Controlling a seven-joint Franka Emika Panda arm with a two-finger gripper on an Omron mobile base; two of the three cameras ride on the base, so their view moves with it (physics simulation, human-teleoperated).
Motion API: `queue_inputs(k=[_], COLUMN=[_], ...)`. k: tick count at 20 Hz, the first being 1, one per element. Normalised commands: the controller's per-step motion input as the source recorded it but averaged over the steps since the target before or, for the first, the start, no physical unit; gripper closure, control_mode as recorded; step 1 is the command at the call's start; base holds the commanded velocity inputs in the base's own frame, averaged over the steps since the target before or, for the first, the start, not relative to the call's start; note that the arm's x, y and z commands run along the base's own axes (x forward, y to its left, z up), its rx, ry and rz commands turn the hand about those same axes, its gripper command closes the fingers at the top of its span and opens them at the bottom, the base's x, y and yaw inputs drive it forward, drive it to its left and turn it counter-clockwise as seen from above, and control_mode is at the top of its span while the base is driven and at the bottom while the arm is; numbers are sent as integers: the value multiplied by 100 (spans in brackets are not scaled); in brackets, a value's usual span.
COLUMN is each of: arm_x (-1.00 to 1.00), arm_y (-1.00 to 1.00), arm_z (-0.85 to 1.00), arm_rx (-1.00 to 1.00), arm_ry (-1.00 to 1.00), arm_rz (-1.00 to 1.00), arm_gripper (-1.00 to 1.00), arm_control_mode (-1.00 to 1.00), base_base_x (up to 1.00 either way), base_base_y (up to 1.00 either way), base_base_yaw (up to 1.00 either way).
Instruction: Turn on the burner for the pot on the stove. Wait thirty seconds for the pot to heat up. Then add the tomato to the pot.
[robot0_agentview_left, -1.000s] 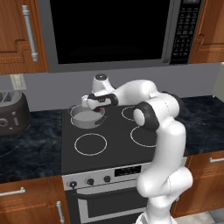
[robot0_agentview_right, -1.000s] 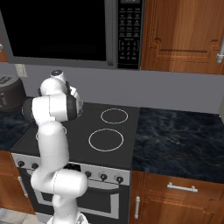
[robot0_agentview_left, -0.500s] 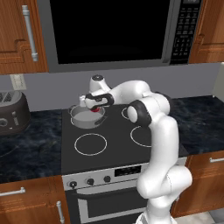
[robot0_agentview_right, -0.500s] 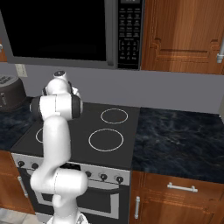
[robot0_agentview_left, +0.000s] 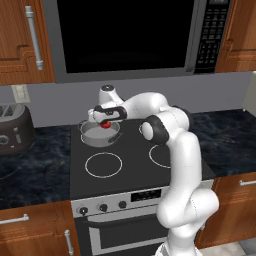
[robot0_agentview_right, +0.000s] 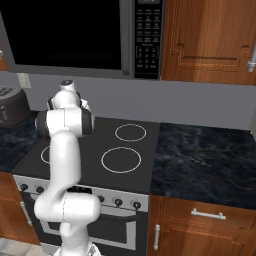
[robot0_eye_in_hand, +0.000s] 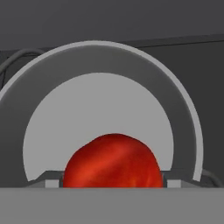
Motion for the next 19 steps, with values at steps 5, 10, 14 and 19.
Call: queue_inputs(k=[5,10,14,19], arm_x=[0,0,-3,-34], arm_y=[0,0,0,0], arm_z=[0,0,0,0], arm_rx=[0,0,0,0], arm_ry=[0,0,0,0], arm_rz=[0,0,0,0], arm_gripper=[-100,-100,-100,-100], arm_control_mode=[-100,-100,-100,-100], base_base_x=[0,0,0,0], base_base_y=[0,0,0,0], base_base_yaw=[0,0,0,0])
